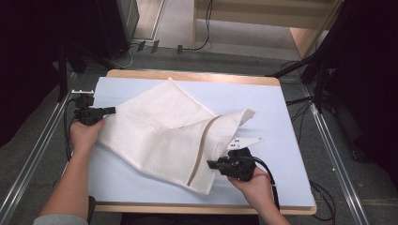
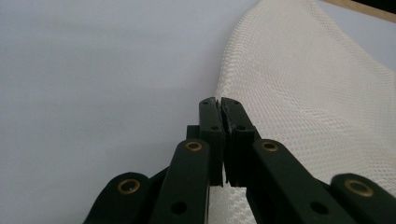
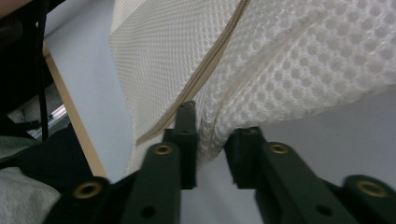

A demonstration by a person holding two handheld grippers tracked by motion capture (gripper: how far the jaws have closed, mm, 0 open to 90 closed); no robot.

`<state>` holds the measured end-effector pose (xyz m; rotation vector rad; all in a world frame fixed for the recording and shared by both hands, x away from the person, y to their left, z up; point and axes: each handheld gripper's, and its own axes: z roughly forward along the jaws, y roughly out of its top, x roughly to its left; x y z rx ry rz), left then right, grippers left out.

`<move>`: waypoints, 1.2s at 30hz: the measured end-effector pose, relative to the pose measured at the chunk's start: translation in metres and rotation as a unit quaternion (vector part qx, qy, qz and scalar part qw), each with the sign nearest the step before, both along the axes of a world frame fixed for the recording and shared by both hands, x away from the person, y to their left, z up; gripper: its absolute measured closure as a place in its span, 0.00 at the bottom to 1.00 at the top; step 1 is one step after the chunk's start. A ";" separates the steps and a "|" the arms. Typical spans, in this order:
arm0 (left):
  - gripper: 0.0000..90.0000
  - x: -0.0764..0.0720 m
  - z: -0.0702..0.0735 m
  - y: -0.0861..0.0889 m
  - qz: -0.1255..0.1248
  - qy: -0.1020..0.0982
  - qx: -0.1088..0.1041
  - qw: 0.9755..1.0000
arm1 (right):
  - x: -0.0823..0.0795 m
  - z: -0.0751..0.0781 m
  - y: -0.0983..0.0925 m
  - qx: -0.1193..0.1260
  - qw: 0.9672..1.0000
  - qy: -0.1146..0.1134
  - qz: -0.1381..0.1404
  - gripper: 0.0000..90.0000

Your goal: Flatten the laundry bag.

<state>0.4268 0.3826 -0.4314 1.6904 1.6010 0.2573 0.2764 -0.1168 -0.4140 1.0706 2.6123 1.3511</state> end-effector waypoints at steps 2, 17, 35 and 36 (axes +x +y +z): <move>0.96 0.000 0.000 0.000 -0.002 0.000 0.002 1.000 | -0.006 0.002 0.001 -0.009 1.000 -0.015 0.002 0.74; 0.61 -0.012 0.029 -0.018 -0.048 -0.029 -0.006 0.998 | 0.009 0.048 -0.074 0.020 0.991 -0.094 -0.097 0.85; 0.70 -0.030 0.040 -0.088 -0.136 -0.029 0.003 0.990 | 0.124 0.045 -0.089 0.012 0.989 -0.060 -0.135 1.00; 0.72 -0.032 0.040 -0.092 -0.142 -0.028 0.002 0.990 | 0.127 0.042 -0.088 0.011 0.990 -0.053 -0.131 1.00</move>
